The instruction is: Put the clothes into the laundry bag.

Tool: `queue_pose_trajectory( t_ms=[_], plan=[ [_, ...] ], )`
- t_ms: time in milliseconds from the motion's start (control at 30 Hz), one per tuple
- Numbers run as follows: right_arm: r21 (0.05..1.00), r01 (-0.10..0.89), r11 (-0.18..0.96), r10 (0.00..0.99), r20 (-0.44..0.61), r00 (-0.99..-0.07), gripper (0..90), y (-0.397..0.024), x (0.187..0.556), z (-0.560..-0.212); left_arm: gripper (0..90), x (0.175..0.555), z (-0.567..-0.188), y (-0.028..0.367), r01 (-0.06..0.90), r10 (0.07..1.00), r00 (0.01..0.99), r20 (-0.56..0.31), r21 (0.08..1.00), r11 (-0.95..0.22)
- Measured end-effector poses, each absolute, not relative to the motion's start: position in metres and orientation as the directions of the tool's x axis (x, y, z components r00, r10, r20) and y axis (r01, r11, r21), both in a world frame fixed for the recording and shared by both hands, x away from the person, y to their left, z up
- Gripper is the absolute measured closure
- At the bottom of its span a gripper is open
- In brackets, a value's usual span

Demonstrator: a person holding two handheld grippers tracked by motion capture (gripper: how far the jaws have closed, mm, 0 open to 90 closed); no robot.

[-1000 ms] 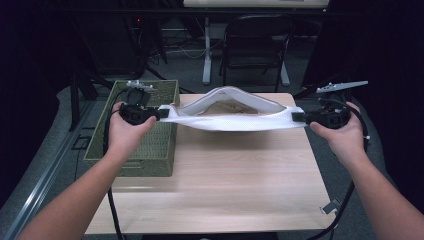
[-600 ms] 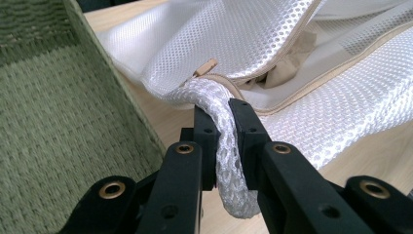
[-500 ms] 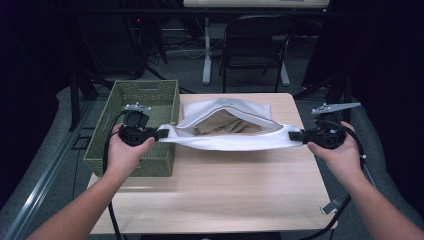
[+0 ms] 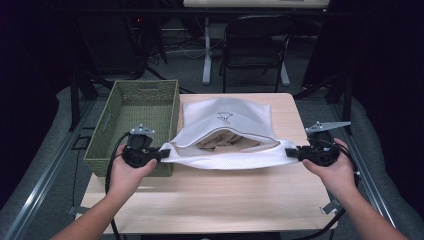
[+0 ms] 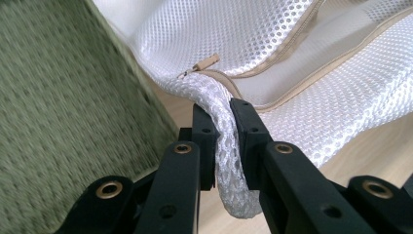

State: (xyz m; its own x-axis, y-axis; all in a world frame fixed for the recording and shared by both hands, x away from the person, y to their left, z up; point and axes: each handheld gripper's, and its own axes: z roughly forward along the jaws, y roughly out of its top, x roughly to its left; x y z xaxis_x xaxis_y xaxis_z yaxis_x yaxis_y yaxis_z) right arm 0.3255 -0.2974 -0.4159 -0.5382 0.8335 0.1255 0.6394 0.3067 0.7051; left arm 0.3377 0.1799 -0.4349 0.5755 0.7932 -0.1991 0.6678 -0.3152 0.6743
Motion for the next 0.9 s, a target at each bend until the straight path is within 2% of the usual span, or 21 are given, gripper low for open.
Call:
queue_pose_trajectory(
  t_ms=[233, 733, 900],
  plan=[
    [0.704, 0.633, 0.322, 0.83, 0.111, -0.546, 79.2, -0.294, 0.314, -0.432, 80.8, 0.327, -0.453, 0.182, 0.676, 0.794, 0.572, -0.208, 0.668, -0.312],
    [0.686, 0.67, 0.284, 0.839, 0.161, -0.52, 78.6, -0.298, 0.305, -0.461, 79.6, 0.313, -0.483, 0.182, 0.671, 0.792, 0.573, -0.211, 0.676, -0.305],
    [0.684, 0.673, 0.28, 0.841, 0.163, -0.515, 78.6, -0.297, 0.302, -0.472, 79.4, 0.308, -0.495, 0.18, 0.662, 0.793, 0.582, -0.179, 0.671, -0.334]
  ],
)
